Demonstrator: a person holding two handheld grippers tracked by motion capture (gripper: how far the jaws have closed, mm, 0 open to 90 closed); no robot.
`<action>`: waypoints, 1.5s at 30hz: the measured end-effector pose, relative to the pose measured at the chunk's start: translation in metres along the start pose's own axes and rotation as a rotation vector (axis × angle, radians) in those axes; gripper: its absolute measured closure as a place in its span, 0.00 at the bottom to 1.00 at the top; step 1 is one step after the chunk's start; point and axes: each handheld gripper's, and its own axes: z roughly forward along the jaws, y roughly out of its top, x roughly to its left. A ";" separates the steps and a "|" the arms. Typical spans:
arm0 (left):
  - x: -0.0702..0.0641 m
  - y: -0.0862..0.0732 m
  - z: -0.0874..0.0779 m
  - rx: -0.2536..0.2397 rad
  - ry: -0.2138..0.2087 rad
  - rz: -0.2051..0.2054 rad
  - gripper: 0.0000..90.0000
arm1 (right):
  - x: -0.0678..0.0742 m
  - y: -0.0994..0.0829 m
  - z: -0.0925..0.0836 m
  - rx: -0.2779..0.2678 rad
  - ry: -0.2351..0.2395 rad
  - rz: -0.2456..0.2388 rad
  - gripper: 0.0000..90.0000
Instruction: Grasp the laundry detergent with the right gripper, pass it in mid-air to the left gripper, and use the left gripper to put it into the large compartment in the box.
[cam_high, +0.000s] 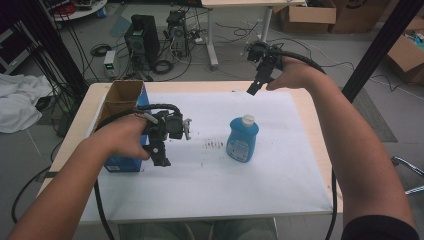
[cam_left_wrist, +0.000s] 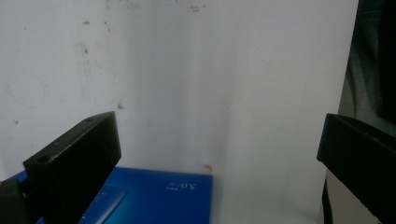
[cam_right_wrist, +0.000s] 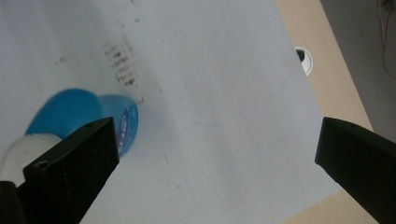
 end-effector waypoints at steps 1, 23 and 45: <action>-0.001 -0.001 0.000 -0.002 0.001 0.000 0.00 | 0.000 -0.002 -0.002 -0.036 0.009 0.006 0.00; -0.008 0.002 -0.006 -0.021 0.019 0.020 0.00 | 0.001 -0.096 -0.006 -0.477 0.042 0.263 0.00; -0.017 -0.003 -0.013 -0.029 0.035 0.018 0.00 | 0.054 -0.193 0.032 -0.622 0.111 0.389 0.00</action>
